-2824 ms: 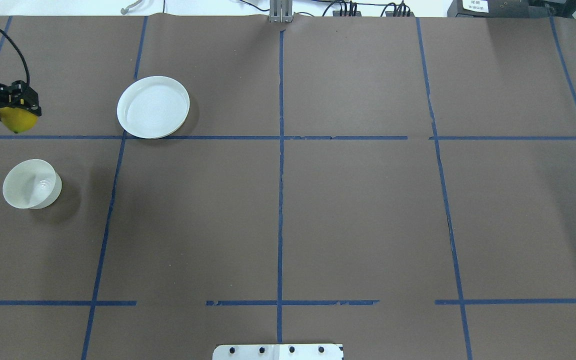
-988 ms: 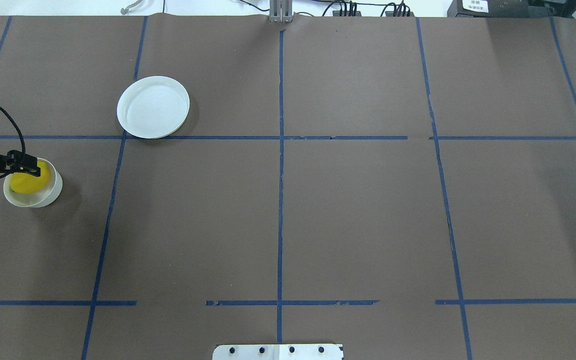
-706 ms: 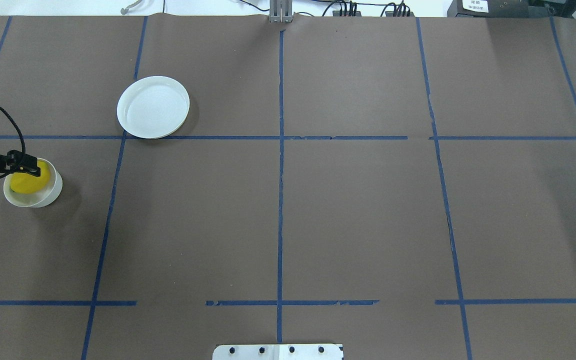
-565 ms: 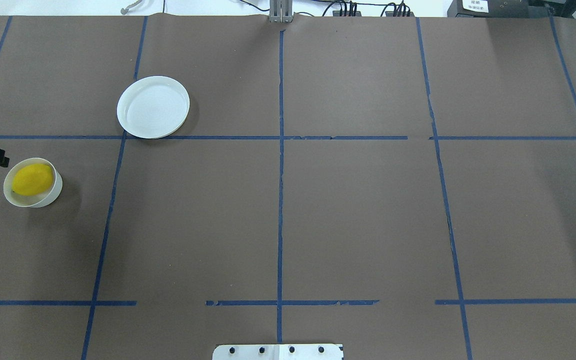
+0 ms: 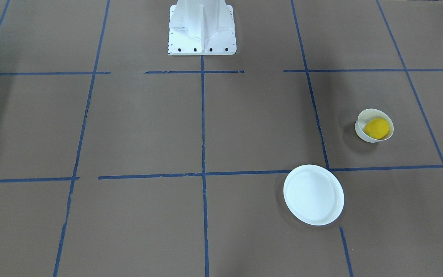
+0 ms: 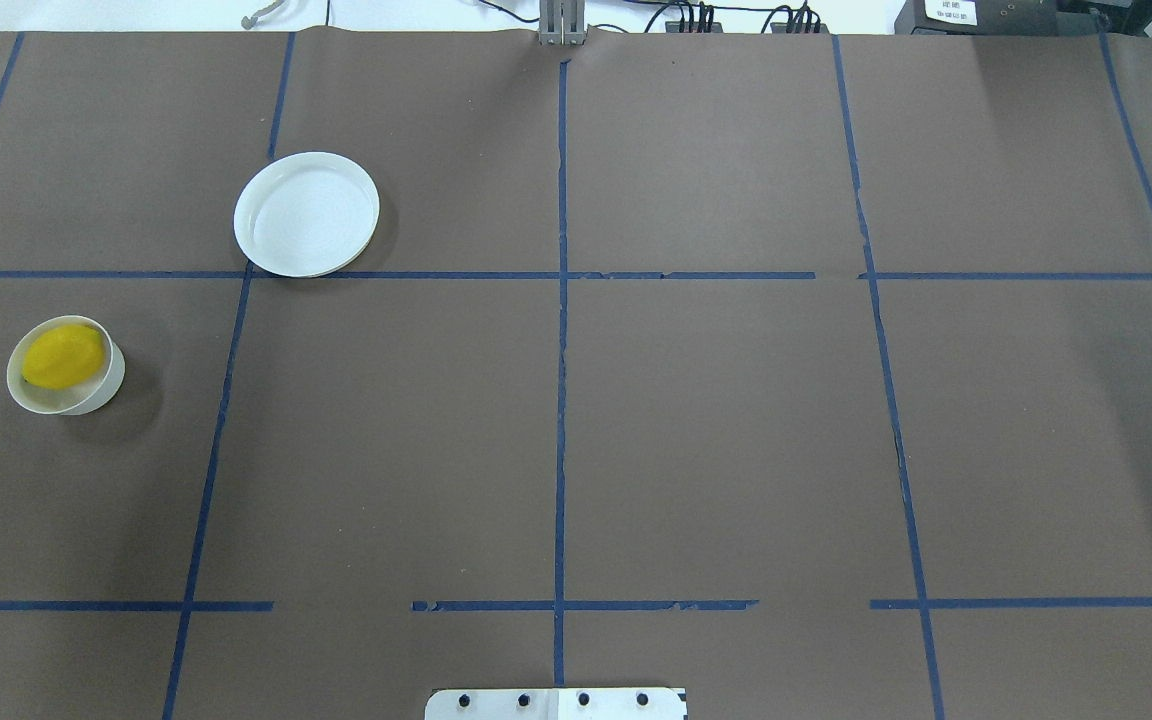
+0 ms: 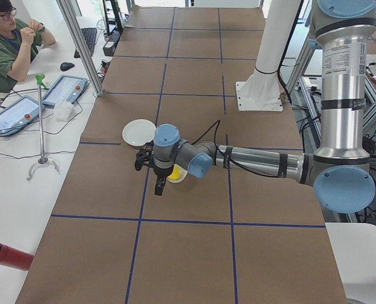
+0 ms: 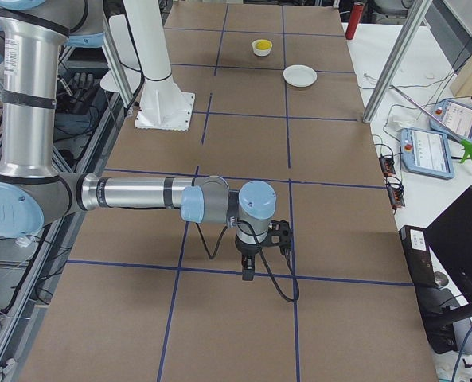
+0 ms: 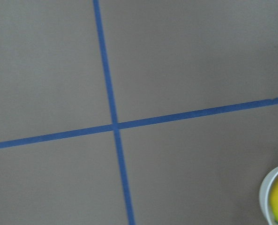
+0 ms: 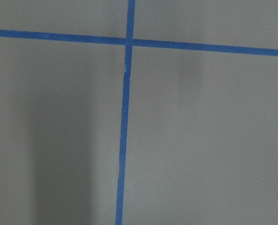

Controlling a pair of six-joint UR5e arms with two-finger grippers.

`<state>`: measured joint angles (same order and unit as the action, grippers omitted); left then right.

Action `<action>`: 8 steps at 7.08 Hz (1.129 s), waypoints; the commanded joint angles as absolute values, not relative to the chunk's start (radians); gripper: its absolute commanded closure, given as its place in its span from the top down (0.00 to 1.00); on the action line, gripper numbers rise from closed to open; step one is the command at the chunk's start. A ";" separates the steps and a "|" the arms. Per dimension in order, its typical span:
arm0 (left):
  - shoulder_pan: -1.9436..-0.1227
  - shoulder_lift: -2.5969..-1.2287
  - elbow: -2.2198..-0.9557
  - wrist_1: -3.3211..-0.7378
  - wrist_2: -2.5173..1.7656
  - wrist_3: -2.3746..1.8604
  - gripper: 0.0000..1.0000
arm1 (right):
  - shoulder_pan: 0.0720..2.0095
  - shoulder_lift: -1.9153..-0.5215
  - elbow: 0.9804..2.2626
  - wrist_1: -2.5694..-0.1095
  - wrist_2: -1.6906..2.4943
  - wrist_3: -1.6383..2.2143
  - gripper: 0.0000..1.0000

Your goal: Move lemon from plate to bowl

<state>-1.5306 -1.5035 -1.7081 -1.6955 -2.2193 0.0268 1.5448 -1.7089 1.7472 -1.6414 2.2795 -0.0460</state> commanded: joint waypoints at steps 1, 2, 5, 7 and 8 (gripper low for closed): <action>-1.627 -1.497 -1.695 -1.520 -2.268 0.184 1.00 | 1.545 -1.709 1.747 -1.641 2.279 -0.046 1.00; -1.628 -1.490 -1.689 -1.520 -2.298 0.184 1.00 | 1.545 -1.709 1.747 -1.641 2.279 -0.046 1.00; -1.626 -1.468 -1.692 -1.526 -2.329 0.190 1.00 | 1.545 -1.709 1.747 -1.641 2.279 -0.046 1.00; -1.626 -1.466 -1.690 -1.526 -2.319 0.190 1.00 | 1.545 -1.709 1.747 -1.641 2.279 -0.046 1.00; -1.626 -1.468 -1.690 -1.528 -2.319 0.192 1.00 | 1.545 -1.709 1.747 -1.641 2.279 -0.046 1.00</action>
<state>-1.6260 -1.4673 -1.6908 -1.5266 -2.3205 0.1903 1.5447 -1.7088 1.7472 -1.6413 2.2795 -0.0460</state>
